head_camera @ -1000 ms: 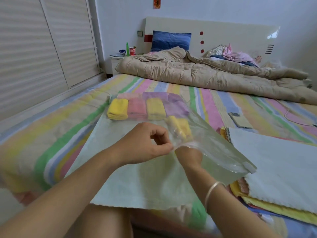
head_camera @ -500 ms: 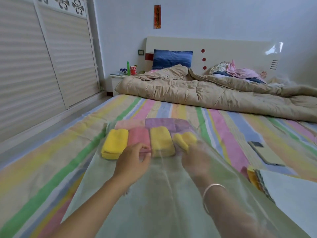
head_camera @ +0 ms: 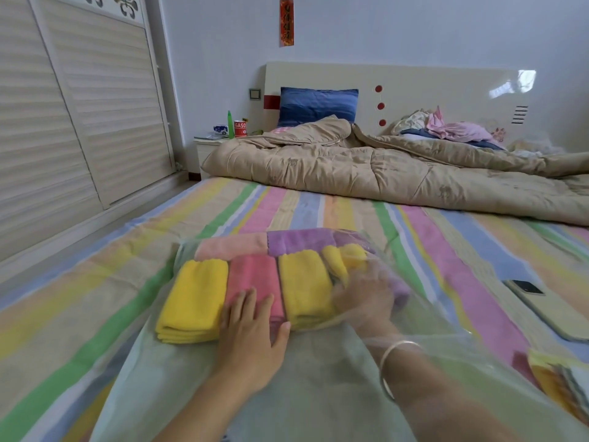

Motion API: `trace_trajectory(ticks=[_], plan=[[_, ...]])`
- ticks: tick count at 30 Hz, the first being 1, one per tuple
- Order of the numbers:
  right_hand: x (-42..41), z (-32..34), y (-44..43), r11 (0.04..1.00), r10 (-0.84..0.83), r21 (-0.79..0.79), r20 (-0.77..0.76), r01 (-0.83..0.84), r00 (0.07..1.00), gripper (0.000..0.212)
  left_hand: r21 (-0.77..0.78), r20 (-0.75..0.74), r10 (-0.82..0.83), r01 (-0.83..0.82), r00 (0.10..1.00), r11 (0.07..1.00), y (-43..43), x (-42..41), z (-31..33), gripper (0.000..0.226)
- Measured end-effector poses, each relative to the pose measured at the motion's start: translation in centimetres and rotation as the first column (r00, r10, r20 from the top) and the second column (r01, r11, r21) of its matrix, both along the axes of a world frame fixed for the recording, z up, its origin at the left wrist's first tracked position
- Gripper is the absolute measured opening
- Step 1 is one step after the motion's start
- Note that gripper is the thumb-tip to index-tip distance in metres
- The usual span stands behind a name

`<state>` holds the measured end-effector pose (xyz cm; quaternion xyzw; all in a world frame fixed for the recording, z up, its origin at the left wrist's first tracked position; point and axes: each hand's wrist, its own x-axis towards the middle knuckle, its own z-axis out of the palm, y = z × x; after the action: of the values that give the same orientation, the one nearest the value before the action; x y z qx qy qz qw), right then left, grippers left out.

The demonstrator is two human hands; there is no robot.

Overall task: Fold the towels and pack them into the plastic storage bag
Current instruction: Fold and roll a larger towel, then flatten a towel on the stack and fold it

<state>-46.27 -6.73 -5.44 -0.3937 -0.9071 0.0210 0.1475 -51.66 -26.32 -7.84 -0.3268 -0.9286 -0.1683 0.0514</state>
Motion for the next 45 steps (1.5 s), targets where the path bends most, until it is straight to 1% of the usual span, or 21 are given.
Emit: trace_trajectory(ticks=[5,8,11,14,15,18,21,22,24,26,28,30,33,35,36,38,39,41,42,43,45], plan=[[0.8,-1.3,2.0,0.985,0.138,0.097,0.066,-0.144,0.988,0.060,0.028,-0.032,-0.022,0.023,0.999,0.999,-0.4,-0.2,-0.6,0.096],[1.0,-2.6,2.9,0.928,0.351,0.054,0.196,-0.367,0.916,0.061,0.014,-0.040,-0.027,0.027,0.999,1.000,-0.6,-0.3,-1.1,0.084],[1.4,-2.6,2.7,0.942,0.329,-0.007,0.226,-0.337,0.917,0.073,0.010,-0.054,-0.041,0.042,0.998,0.999,-1.0,-0.2,-1.5,0.067],[2.9,-1.5,1.6,0.949,0.312,-0.060,0.281,-0.308,0.907,0.108,0.059,-0.090,-0.063,0.069,0.994,0.996,-1.0,1.3,0.0,0.058],[3.8,-0.9,0.5,0.948,0.318,-0.086,0.264,-0.306,0.911,0.106,0.090,-0.109,-0.086,0.096,0.990,0.991,-0.8,2.2,0.7,0.056],[8.8,-0.5,-3.5,0.930,0.366,-0.072,0.121,-0.359,0.923,0.078,0.189,-0.070,-0.226,0.236,0.971,0.953,0.2,6.7,3.5,0.056],[16.5,-2.0,-7.9,0.891,0.454,-0.057,0.122,-0.450,0.883,0.060,0.281,0.002,-0.406,0.389,0.914,0.877,1.8,13.0,6.2,0.045],[19.2,-2.3,-9.1,0.860,0.510,-0.036,0.045,-0.509,0.859,0.059,0.290,0.031,-0.460,0.433,0.887,0.854,2.4,15.2,6.9,0.044],[24.4,-2.7,-10.9,0.784,0.606,-0.158,-0.019,-0.601,0.796,0.050,0.282,0.094,-0.549,0.507,0.830,0.815,3.1,19.6,7.8,0.051],[30.2,-1.3,-12.1,0.776,0.594,-0.286,0.027,-0.563,0.804,0.046,0.251,0.141,-0.596,0.554,0.790,0.794,3.3,23.6,7.5,0.063],[35.4,1.1,-12.3,0.792,0.520,-0.368,-0.014,-0.488,0.854,0.055,0.198,0.164,-0.610,0.580,0.776,0.791,3.1,26.8,6.2,0.064],[40.8,2.8,-11.5,0.705,0.573,-0.423,-0.134,-0.569,0.809,0.037,0.105,0.172,-0.601,0.592,0.781,0.799,2.7,28.9,4.5,0.056],[46.1,5.3,-9.6,0.615,0.399,-0.658,-0.216,-0.435,0.891,0.026,-0.124,0.187,-0.562,0.587,0.806,0.800,1.4,30.0,1.4,0.062],[48.4,5.7,-8.0,0.649,0.331,-0.662,-0.198,-0.375,0.923,0.025,-0.234,0.120,-0.570,0.581,0.813,0.779,-0.1,29.8,-0.8,0.078],[49.3,5.7,-7.1,0.707,0.305,-0.618,-0.172,-0.344,0.937,0.025,-0.250,0.043,-0.594,0.584,0.804,0.772,-0.9,29.8,-1.8,0.080],[51.0,5.4,-5.1,0.803,0.245,-0.522,-0.149,-0.287,0.958,0.024,-0.256,-0.075,-0.603,0.569,0.794,0.781,-2.2,29.7,-2.6,0.074],[51.7,5.3,-4.2,0.827,0.214,-0.495,-0.160,-0.266,0.964,0.024,-0.243,-0.085,-0.599,0.566,0.796,0.788,-2.3,29.6,-2.8,0.075],[52.8,4.7,-2.9,0.863,0.189,-0.445,-0.152,-0.238,0.970,0.023,-0.142,0.087,-0.535,0.542,0.841,0.829,-1.5,29.7,-1.2,0.090],[53.3,4.5,-2.3,0.864,0.178,-0.445,-0.166,-0.235,0.970,0.021,-0.050,0.167,-0.461,0.475,0.871,0.879,-0.7,30.1,0.3,0.088],[53.6,4.3,-2.0,0.863,0.167,-0.449,-0.183,-0.233,0.969,0.019,0.046,0.168,-0.390,0.388,0.906,0.921,0.5,30.6,1.8,0.075],[54.4,3.7,-1.3,0.878,0.158,-0.419,-0.202,-0.231,0.966,0.013,0.186,0.040,-0.309,0.297,0.950,0.937,3.2,33.2,4.7,0.038]])
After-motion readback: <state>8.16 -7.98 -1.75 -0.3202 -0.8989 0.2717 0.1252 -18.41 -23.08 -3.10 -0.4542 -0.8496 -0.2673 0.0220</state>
